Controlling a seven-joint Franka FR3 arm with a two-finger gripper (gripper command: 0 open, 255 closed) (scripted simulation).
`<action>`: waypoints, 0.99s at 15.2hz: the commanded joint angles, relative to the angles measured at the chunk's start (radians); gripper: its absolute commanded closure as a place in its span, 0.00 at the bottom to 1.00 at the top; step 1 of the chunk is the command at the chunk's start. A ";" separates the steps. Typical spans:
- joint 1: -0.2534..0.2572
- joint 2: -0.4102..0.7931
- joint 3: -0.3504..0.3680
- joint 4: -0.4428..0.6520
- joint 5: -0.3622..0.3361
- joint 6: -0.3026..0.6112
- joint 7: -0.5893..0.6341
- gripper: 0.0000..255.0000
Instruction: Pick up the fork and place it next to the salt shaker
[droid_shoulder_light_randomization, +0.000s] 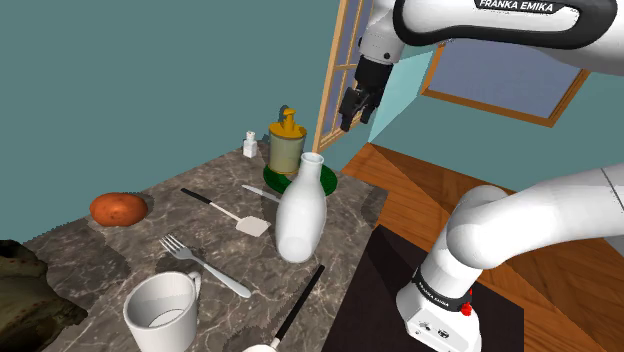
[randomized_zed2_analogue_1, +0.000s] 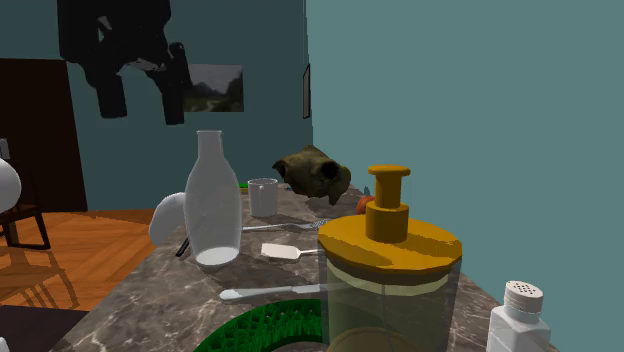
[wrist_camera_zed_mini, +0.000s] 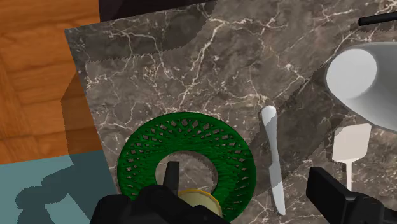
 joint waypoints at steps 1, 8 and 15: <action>0.000 0.000 0.000 0.000 0.000 0.000 0.000 0.00; 0.047 0.097 0.128 -0.039 0.074 0.130 0.140 0.00; 0.080 0.252 0.260 -0.020 0.117 0.266 0.283 0.00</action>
